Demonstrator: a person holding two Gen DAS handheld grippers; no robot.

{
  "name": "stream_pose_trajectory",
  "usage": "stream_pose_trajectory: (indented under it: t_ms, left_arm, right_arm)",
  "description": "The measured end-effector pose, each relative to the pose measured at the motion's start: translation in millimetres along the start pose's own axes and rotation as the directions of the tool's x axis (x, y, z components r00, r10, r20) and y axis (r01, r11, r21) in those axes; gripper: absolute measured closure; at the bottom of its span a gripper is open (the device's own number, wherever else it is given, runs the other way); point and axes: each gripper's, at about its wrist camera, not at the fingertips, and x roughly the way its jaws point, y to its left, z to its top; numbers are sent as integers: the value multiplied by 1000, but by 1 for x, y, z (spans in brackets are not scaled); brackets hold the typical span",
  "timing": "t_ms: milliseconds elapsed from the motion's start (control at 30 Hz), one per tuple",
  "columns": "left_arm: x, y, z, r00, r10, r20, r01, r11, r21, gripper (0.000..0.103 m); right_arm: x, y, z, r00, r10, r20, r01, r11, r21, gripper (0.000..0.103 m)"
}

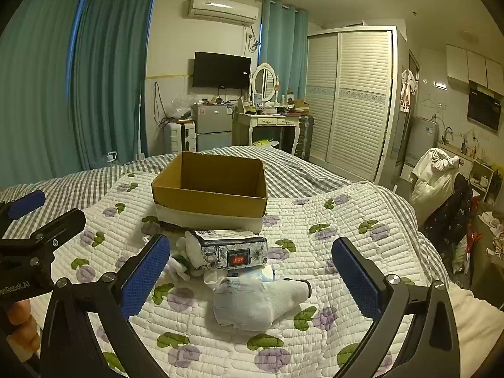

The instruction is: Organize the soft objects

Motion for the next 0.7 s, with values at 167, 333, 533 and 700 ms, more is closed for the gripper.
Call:
stream_pose_trajectory:
  t_ms: [167,333,533,700]
  left_arm:
    - [0,0,0,1000,-2,-1,2,1000,-4,0]
    - [-1,0,0,1000,-4,-6,4,1000,-3,0]
    - [-1,-1,0,1000,-3,-6,3,1000,-1,0]
    - [-1,-1,0,1000,-3,-6,3,1000,-1,0]
  right_arm:
    - [1,0,0,1000,-1,-1,1,1000,-2,0]
    - [2,1,-1,1000,-2,-3,2,1000,-1,0]
    - [0,0,-1,1000,-6,-3,6,1000,4,0]
    - [2,-5,-1,1000,-4,-9,4,1000,14,0]
